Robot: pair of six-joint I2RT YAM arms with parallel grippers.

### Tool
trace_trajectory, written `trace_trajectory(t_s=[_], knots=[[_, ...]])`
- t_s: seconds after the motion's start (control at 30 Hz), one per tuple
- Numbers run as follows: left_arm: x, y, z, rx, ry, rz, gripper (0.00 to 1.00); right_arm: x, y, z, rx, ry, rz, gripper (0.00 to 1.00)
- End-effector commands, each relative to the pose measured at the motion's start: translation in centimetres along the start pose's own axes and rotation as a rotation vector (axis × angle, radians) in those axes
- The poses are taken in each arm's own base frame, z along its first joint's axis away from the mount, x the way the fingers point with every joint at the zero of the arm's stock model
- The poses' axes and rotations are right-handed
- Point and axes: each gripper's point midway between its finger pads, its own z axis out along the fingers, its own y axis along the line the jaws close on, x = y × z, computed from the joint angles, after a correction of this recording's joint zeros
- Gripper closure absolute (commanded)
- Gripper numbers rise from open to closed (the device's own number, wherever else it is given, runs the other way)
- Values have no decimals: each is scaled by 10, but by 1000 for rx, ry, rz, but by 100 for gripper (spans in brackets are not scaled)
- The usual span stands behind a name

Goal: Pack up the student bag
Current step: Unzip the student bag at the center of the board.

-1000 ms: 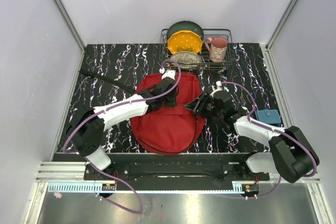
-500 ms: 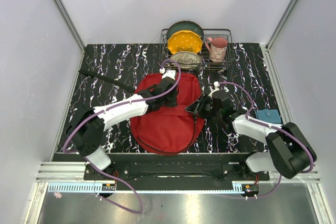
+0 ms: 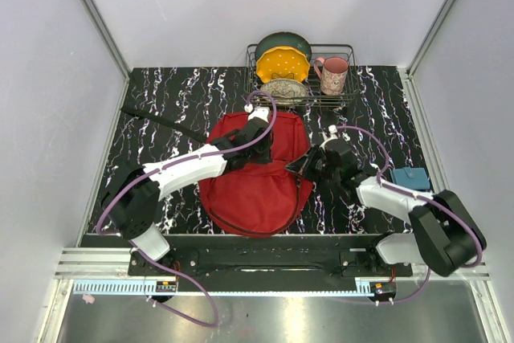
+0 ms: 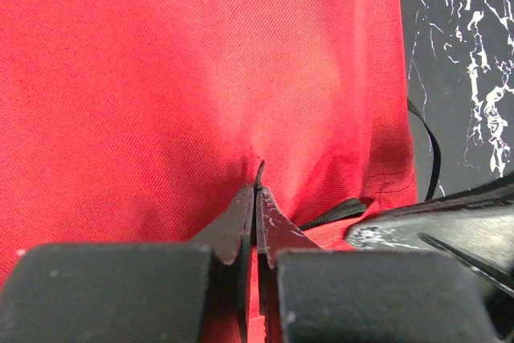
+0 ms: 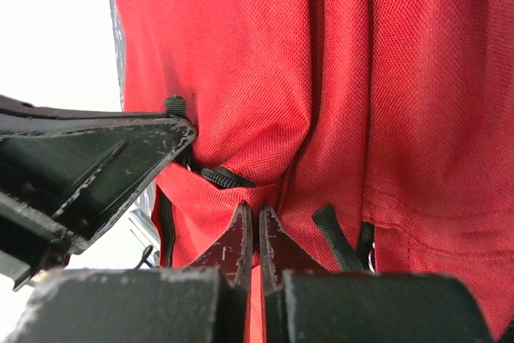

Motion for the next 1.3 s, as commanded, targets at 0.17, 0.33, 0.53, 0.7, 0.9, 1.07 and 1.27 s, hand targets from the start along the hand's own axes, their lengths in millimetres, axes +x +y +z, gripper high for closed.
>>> trace_trajectory(t_s=[0.17, 0.33, 0.53, 0.7, 0.9, 1.07, 1.27], knots=[[-22, -13, -15, 71, -63, -34, 100, -34, 24, -27, -39, -188, -48, 100], [-23, -9, -18, 63, -68, -34, 100, -31, 16, -27, -14, -185, -39, 100], [-17, 16, -22, 7, -68, -26, 100, -36, -5, -33, 63, -229, -26, 100], [-16, 49, -29, -54, -77, -50, 100, -42, -9, -39, 71, -258, -17, 100], [-10, 89, -42, -133, -87, -65, 100, -44, -19, -41, 102, -259, -12, 100], [-1, 121, -55, -212, -94, -80, 100, -42, -29, -43, 121, -259, 3, 100], [17, 143, -60, -260, -79, -99, 100, -39, -35, -43, 128, -247, 12, 100]])
